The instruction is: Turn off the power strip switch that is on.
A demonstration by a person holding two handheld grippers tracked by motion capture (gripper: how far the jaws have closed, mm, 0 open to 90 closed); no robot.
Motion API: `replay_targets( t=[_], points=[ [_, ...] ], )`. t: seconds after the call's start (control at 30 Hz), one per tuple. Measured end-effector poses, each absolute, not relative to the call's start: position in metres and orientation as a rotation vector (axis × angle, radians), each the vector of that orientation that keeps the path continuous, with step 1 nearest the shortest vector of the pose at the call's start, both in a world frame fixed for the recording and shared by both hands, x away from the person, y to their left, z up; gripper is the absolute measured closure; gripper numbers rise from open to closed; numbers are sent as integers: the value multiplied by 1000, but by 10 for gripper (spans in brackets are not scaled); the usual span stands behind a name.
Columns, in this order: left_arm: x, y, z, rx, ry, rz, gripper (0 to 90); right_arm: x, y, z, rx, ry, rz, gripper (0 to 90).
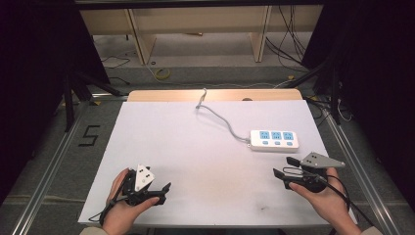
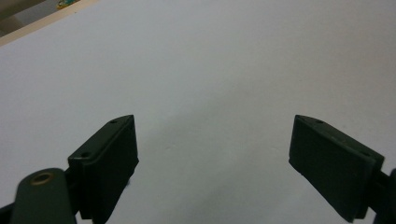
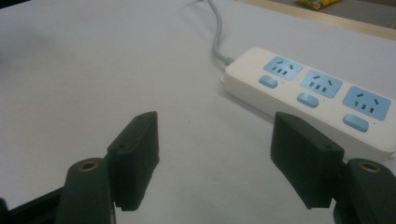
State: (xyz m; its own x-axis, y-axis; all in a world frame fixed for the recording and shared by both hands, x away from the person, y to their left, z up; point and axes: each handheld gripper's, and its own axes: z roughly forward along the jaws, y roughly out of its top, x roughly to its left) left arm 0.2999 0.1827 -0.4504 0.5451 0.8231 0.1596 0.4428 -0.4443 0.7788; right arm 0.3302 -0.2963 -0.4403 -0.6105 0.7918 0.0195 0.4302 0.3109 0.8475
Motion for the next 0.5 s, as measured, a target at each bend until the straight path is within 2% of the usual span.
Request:
replay_targets(
  t=[0.5],
  points=[
    [301, 183, -451, 2087, 1015, 695, 151, 326, -300, -444, 1096, 2190, 1216, 319]
  ],
)
